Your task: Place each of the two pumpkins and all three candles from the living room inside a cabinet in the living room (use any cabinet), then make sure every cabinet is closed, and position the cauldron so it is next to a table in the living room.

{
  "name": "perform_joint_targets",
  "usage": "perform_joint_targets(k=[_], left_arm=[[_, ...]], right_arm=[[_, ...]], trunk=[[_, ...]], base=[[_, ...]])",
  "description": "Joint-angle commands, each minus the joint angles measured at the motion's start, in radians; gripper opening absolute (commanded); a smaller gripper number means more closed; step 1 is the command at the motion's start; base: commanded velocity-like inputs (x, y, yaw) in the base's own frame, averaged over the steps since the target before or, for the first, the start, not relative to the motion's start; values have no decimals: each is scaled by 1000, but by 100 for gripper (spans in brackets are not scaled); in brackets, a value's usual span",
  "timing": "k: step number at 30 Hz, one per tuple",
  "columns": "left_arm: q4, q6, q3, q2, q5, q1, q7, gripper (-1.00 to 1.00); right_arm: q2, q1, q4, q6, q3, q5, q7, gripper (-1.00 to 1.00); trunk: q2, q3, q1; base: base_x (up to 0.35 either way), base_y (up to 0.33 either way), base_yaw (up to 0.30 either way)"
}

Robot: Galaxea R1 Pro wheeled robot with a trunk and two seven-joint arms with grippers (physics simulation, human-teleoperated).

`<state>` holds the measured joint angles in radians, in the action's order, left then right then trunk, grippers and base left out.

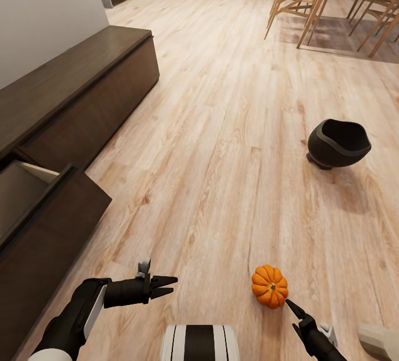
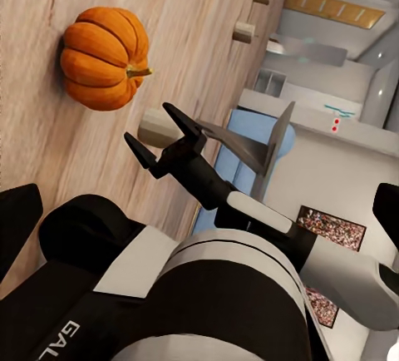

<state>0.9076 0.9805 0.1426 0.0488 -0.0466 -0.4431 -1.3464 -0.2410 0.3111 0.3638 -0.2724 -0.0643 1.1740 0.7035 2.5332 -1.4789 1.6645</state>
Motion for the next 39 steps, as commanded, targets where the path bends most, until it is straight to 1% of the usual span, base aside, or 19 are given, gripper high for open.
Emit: perform_joint_targets(k=[1, 19, 20, 24, 37, 39], left_arm=[[0, 10, 0, 0, -2, 0, -2, 100], [0, 10, 0, 0, -2, 0, -2, 100], [0, 10, -1, 6, -1, 3, 0, 100], [0, 10, -1, 7, -1, 3, 0, 100], [-1, 10, -1, 6, -2, 1, 0, 100], [-1, 10, -1, 6, -2, 1, 0, 100]], right_arm=[[0, 0, 0, -10, -3, 7, 2, 100], [-1, 0, 0, -11, -3, 7, 1, 100], [1, 0, 1, -8, -5, 7, 3, 100], [1, 0, 1, -6, -5, 7, 1, 100], [0, 0, -12, -8, -5, 2, 72, 100], [0, 0, -16, -9, -5, 2, 72, 100]], trunk=[[0, -1, 0], [0, -1, 0], [0, -1, 0], [0, -1, 0], [0, -1, 0], [0, -1, 0]], base=[[22, 8, 0], [29, 30, 0], [38, 0, 0], [18, 0, 0], [95, 0, 0], [42, 0, 0]])
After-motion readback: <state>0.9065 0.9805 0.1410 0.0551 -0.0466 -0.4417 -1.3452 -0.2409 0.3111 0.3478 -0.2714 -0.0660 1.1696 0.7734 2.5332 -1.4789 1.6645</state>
